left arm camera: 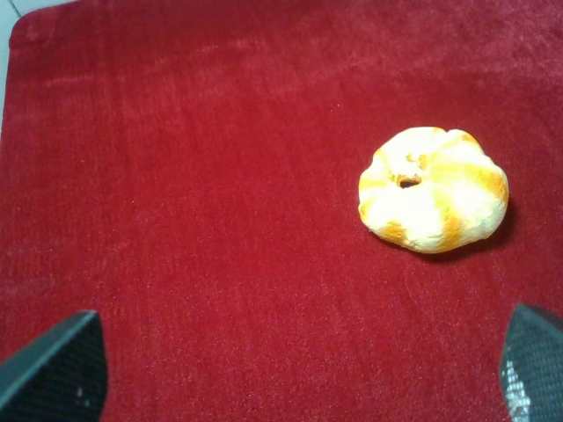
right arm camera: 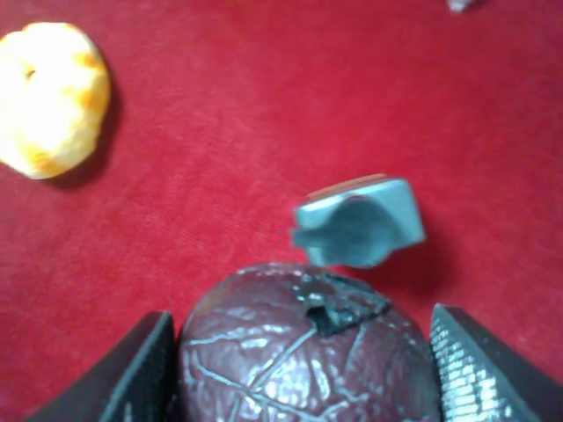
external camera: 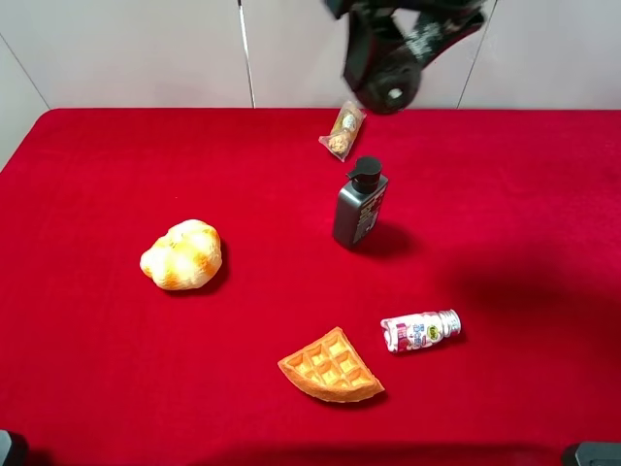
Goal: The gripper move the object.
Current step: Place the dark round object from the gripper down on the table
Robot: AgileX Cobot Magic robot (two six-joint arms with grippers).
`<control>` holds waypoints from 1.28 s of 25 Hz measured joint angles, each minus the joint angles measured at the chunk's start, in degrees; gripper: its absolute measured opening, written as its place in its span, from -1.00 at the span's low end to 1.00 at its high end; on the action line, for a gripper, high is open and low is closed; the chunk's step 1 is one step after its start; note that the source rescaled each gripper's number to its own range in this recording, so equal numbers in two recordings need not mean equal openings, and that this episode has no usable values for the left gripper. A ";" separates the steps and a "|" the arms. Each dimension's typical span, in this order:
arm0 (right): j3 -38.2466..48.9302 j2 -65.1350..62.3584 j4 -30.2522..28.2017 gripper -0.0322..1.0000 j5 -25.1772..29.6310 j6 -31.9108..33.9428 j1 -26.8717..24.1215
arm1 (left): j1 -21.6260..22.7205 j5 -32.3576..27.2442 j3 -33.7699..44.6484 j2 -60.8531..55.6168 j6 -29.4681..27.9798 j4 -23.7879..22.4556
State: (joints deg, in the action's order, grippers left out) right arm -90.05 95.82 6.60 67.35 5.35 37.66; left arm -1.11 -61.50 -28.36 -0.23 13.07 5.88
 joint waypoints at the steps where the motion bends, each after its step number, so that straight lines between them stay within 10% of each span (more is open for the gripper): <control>1: 0.00 0.62 0.15 -0.93 -0.84 0.00 0.49 | 0.00 0.00 0.00 0.00 0.00 0.00; 32: -21.40 32.44 7.30 -0.93 -15.66 -6.32 1.32 | 0.00 0.00 0.00 0.00 0.00 0.00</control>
State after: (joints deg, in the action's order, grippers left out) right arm -111.45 128.26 13.89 51.68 -0.98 38.98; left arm -1.11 -61.50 -28.36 -0.23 13.07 5.88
